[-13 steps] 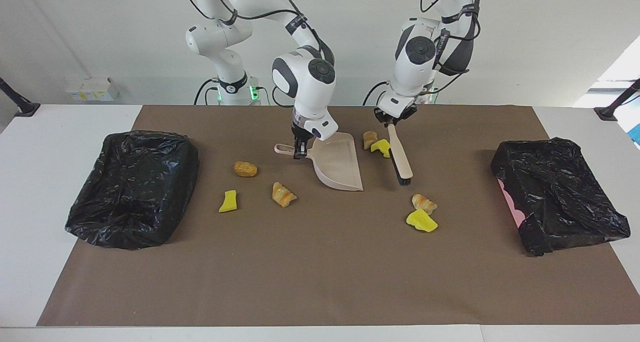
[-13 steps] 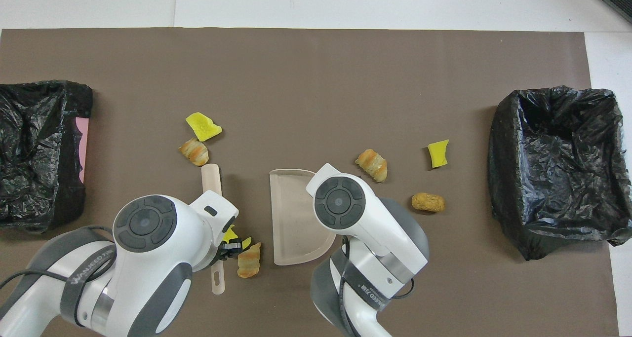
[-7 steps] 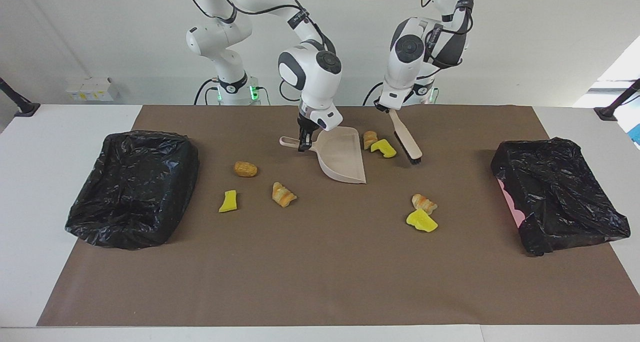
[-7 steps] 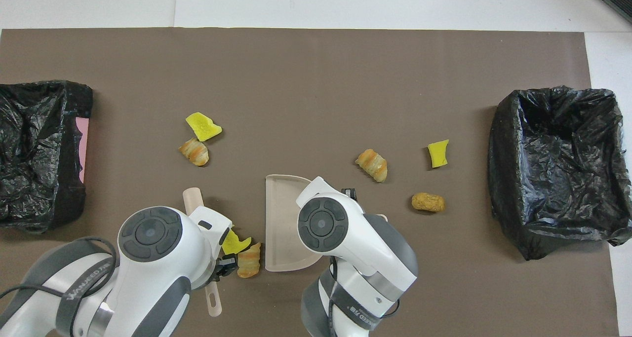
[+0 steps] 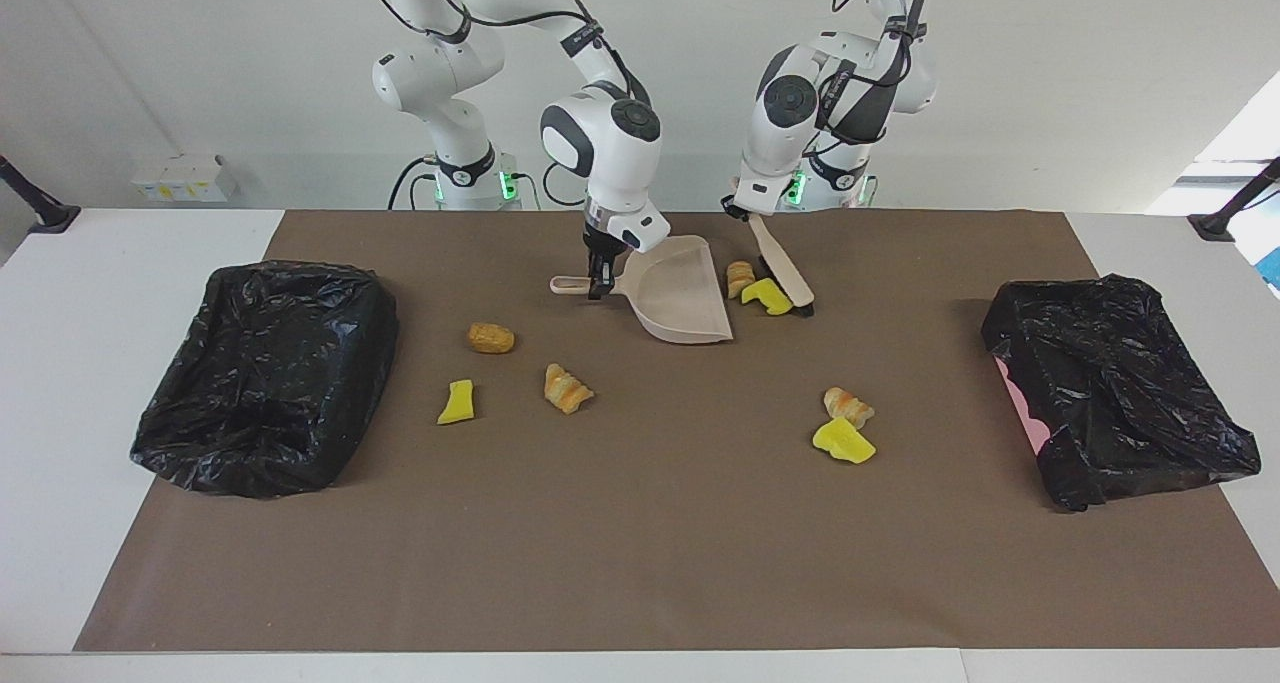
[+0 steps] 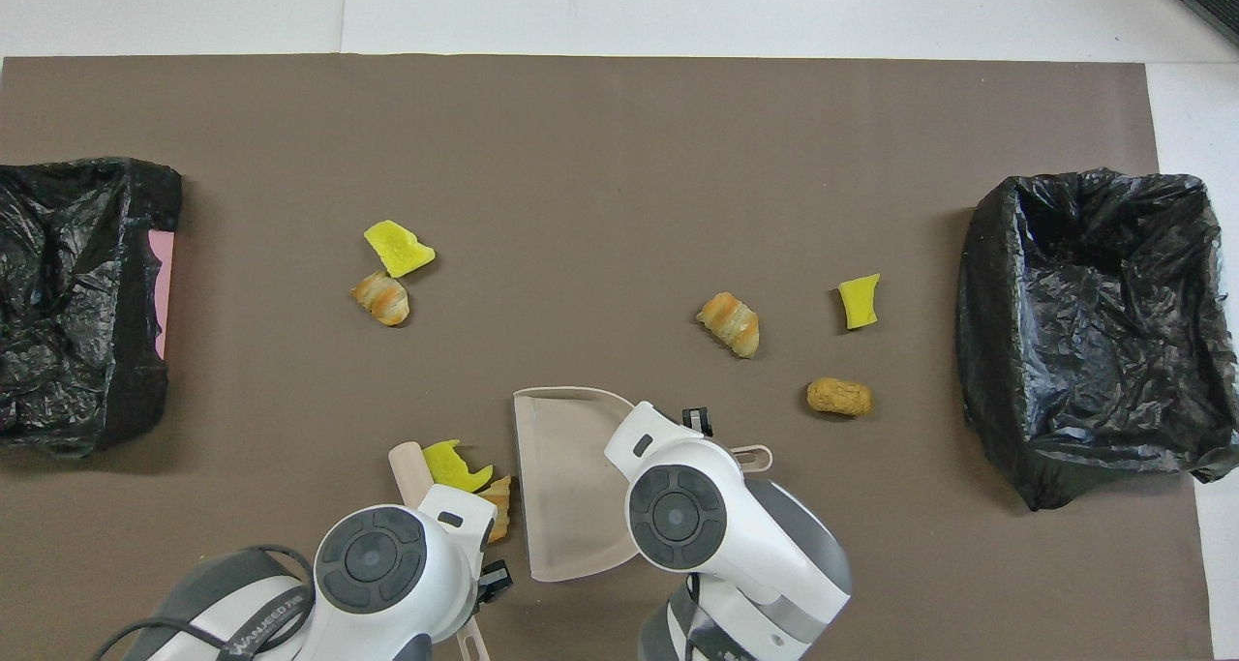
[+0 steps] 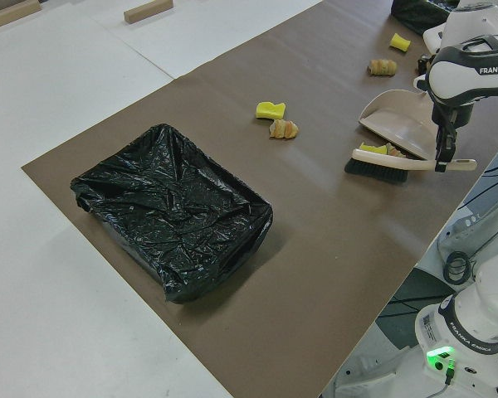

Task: Sweep and dump trash in bin
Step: 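Sweep the debris into the dustpan with the brush in the left gripper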

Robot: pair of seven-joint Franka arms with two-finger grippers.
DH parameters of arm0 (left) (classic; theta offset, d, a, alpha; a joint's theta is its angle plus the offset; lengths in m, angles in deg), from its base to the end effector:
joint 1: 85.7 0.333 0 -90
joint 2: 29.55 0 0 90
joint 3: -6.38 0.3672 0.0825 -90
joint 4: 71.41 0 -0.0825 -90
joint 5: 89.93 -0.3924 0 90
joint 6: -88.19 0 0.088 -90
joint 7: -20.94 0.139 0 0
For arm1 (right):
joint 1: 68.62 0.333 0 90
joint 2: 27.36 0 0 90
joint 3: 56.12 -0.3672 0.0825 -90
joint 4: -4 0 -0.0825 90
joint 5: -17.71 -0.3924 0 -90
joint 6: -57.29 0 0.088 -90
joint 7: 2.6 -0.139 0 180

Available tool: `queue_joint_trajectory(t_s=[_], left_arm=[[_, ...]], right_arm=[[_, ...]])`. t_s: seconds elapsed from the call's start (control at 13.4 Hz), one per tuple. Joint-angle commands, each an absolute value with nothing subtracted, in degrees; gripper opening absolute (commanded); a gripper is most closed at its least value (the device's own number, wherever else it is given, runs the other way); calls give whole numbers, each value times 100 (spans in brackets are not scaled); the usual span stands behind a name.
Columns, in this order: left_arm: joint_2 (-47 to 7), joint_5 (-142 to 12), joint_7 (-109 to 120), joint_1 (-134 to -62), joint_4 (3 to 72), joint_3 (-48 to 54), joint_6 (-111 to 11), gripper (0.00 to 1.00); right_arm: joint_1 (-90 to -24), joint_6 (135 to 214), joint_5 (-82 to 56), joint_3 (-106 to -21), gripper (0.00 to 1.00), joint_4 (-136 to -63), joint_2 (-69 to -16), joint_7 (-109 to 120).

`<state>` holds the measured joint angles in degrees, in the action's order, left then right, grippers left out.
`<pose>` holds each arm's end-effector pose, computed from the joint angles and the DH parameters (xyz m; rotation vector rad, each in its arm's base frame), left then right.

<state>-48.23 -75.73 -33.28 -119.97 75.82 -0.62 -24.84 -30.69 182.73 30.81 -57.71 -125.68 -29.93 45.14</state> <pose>0.2624 -0.2596 0.3703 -2.9739 -0.5508 0.4732 0.4077 0.3180 0.3461 1.9950 2.1968 -0.1944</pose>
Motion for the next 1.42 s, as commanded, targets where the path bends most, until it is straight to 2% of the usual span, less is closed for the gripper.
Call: queue_joint_trajectory(t_s=[0.0, 0.22, 0.52, 1.04, 1.34], left_arm=[[-4932, -7403, -3330, -12138, 7748, 14, -2791, 0], [-4924, -7403, -3285, -12138, 7748, 14, -2800, 0], [-4924, -7403, -3277, -12138, 7748, 23, -2809, 0], [-4827, -7027, -2655, -12287, 7704, 14, -3343, 0], [-4424, -6823, -2152, -12726, 7564, 14, -3739, 0]], right_arm=[[-3066, 18096, 3212, -5779, 0, -12678, -2894, 4583], [-3057, 17920, 3221, -5770, 0, -12564, -2921, 4565], [-3013, 17103, 3721, -5788, 0, -12230, -2938, 4206], [-2697, 17075, 3696, -5788, 0, -12107, -3096, 3598], [-2696, 17128, 3616, -5788, 0, -12045, -3140, 3589]])
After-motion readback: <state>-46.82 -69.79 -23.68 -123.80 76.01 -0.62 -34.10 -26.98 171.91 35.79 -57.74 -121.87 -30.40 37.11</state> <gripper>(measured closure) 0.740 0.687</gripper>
